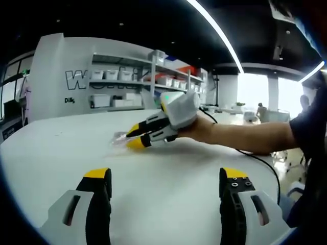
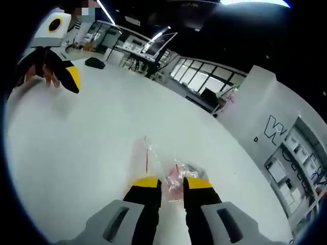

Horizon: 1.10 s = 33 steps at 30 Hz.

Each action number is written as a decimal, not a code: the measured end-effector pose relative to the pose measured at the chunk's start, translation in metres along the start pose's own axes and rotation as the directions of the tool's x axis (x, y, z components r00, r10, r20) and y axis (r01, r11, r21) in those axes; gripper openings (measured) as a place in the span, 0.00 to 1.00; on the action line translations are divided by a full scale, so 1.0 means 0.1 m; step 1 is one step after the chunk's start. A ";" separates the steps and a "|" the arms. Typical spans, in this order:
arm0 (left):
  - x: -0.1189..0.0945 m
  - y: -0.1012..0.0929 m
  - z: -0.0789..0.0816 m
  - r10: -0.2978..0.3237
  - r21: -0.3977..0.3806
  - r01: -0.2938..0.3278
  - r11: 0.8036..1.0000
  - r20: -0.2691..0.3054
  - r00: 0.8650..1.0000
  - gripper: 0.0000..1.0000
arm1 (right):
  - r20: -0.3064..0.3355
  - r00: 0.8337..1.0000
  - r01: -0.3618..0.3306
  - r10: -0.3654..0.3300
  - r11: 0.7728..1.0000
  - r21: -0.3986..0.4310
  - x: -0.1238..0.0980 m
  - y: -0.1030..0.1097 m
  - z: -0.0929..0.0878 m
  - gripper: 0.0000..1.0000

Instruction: Open the resealable bag by pulling the two sides of the seal apart until the entire bag opening is separated and visibly accessible.

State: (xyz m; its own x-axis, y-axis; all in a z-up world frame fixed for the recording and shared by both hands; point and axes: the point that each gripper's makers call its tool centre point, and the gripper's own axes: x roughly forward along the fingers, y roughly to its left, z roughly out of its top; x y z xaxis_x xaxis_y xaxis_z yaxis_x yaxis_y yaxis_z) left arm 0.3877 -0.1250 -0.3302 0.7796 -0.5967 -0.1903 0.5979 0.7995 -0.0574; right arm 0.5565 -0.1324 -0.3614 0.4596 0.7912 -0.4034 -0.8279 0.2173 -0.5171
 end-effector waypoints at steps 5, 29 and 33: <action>-0.01 0.04 0.02 0.008 -0.001 -0.008 1.000 0.006 1.000 0.85 | 0.006 1.000 -0.019 0.019 0.999 -0.042 0.02 0.06 0.01 0.00; -0.01 0.03 0.04 0.007 0.001 -0.007 1.000 0.009 1.000 0.84 | 0.131 0.991 -0.024 -0.005 0.975 0.220 -0.13 0.06 0.19 0.00; -0.01 0.01 0.04 0.006 0.004 -0.006 1.000 0.007 1.000 0.84 | 0.168 0.985 -0.025 -0.027 0.953 0.300 -0.20 0.05 0.26 0.00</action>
State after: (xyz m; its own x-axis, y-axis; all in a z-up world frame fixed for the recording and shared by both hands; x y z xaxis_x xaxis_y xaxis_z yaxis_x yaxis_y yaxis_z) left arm 0.3886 -0.1239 -0.3264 0.7846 -0.5921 -0.1840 0.5936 0.8030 -0.0527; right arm 0.5351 -0.1323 -0.3366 0.4211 0.8697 -0.2573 -0.8976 0.3589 -0.2561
